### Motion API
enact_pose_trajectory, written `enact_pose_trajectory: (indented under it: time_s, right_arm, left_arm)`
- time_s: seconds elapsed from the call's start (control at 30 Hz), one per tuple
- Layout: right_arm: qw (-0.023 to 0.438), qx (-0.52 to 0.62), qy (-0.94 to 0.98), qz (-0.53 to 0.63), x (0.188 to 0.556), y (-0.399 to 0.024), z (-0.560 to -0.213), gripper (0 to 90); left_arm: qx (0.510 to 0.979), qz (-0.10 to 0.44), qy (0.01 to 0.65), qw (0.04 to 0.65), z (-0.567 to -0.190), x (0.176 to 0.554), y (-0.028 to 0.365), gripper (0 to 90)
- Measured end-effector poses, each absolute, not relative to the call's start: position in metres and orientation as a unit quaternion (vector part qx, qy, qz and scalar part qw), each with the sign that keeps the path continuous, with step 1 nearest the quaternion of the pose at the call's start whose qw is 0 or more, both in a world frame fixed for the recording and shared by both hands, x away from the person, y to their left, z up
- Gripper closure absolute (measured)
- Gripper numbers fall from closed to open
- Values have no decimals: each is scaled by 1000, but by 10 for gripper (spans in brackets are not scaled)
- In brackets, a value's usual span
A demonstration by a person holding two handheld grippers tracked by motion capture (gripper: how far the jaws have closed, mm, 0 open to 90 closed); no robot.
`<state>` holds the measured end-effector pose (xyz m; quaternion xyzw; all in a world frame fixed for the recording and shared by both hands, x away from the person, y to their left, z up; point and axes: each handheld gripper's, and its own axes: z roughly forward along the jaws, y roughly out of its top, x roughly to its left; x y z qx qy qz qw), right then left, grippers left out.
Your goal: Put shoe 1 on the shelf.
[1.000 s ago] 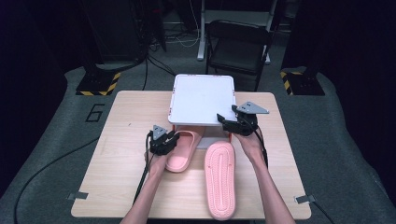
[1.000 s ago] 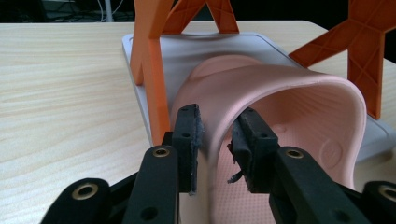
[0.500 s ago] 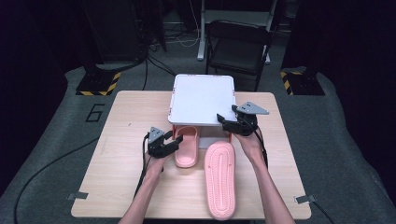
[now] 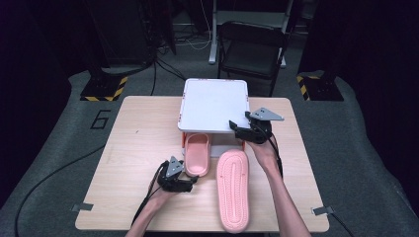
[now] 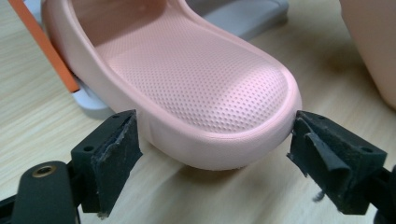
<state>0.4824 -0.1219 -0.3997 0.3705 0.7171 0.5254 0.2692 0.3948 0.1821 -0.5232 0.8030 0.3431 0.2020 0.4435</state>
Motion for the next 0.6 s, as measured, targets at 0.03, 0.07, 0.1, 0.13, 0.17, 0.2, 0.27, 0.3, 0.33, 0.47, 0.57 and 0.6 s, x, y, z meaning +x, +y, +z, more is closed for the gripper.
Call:
enact_pose_trajectory:
  time_s: [0.03, 0.07, 0.1, 0.13, 0.17, 0.2, 0.27, 0.3, 0.33, 0.47, 0.57, 0.6]
  right_arm:
    - [269, 370, 717, 526, 482, -122, -400, 250]
    - [269, 370, 717, 526, 482, -122, -400, 250]
    - [269, 370, 717, 526, 482, -122, -400, 250]
    - [269, 370, 716, 526, 482, -123, -400, 250]
    - [269, 370, 717, 527, 482, -123, -400, 250]
    - [269, 369, 717, 527, 482, -123, -400, 250]
    - [269, 369, 717, 527, 482, -123, -400, 250]
    - [269, 369, 717, 527, 482, -123, -400, 250]
    - [269, 369, 717, 527, 482, -123, -400, 250]
    - [266, 371, 718, 526, 482, -123, -400, 250]
    - [266, 371, 718, 526, 482, -123, -400, 250]
    - [266, 371, 718, 526, 482, -123, -400, 251]
  left_arm:
    - [803, 211, 346, 437, -523, 397, 180, 175]
    - [801, 216, 351, 435, -522, 400, 177, 194]
    - [800, 227, 352, 429, -521, 404, 176, 213]
    - [795, 227, 358, 435, -521, 406, 175, 218]
    - [791, 229, 363, 436, -520, 410, 173, 220]
    - [787, 235, 368, 435, -519, 414, 171, 220]
    - [779, 237, 382, 437, -518, 420, 167, 228]
    - [779, 237, 382, 437, -518, 420, 167, 233]
    - [772, 242, 390, 440, -518, 424, 166, 233]
    - [761, 245, 417, 433, -519, 439, 165, 249]
    - [762, 258, 409, 430, -520, 443, 163, 260]
    - [763, 259, 408, 429, -520, 444, 164, 261]
